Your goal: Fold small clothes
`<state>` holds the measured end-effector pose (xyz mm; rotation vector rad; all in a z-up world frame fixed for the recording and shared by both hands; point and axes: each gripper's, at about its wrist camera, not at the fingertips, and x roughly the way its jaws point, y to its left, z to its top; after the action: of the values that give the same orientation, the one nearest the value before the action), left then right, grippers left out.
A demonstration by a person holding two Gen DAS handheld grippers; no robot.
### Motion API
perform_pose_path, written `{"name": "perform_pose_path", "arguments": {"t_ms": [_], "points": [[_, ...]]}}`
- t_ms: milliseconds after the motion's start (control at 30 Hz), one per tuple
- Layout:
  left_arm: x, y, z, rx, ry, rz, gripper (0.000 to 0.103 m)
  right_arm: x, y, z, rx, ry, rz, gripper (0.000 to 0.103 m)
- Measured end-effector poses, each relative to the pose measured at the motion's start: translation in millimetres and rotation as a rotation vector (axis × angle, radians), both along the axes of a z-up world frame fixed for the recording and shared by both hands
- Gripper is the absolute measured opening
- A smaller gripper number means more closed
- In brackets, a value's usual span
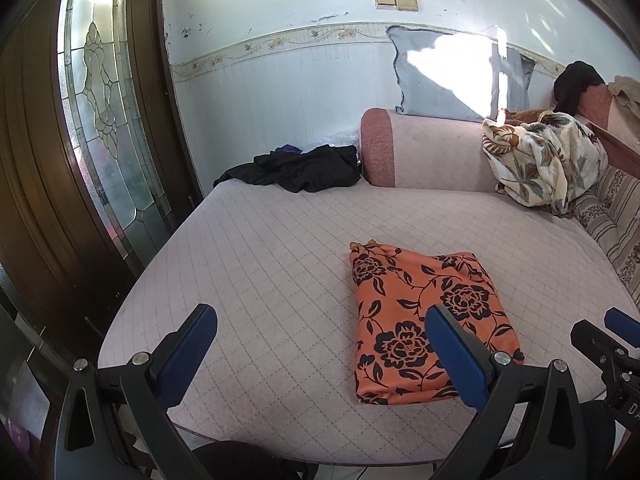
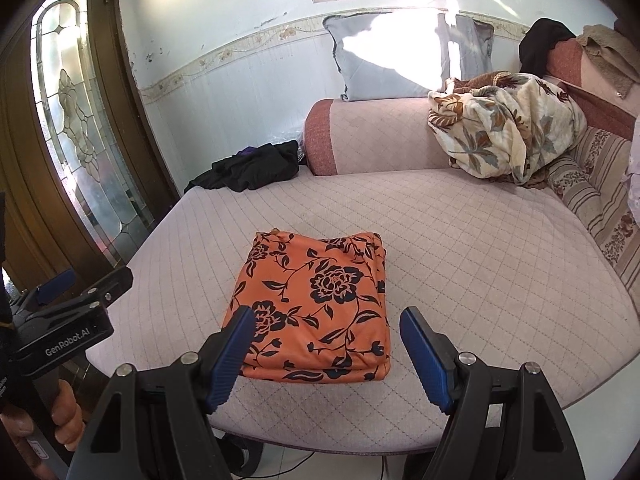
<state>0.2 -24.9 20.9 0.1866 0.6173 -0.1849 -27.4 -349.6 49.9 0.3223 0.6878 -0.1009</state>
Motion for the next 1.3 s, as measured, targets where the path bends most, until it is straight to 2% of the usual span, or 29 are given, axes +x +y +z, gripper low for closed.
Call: {"name": "perform_pose_path", "arguments": {"t_ms": [1300], "points": [[5, -1, 1, -0.010, 0.025, -0.014, 0.103, 15, 2, -7, -0.003, 0.035, 0.007, 0.078]]}}
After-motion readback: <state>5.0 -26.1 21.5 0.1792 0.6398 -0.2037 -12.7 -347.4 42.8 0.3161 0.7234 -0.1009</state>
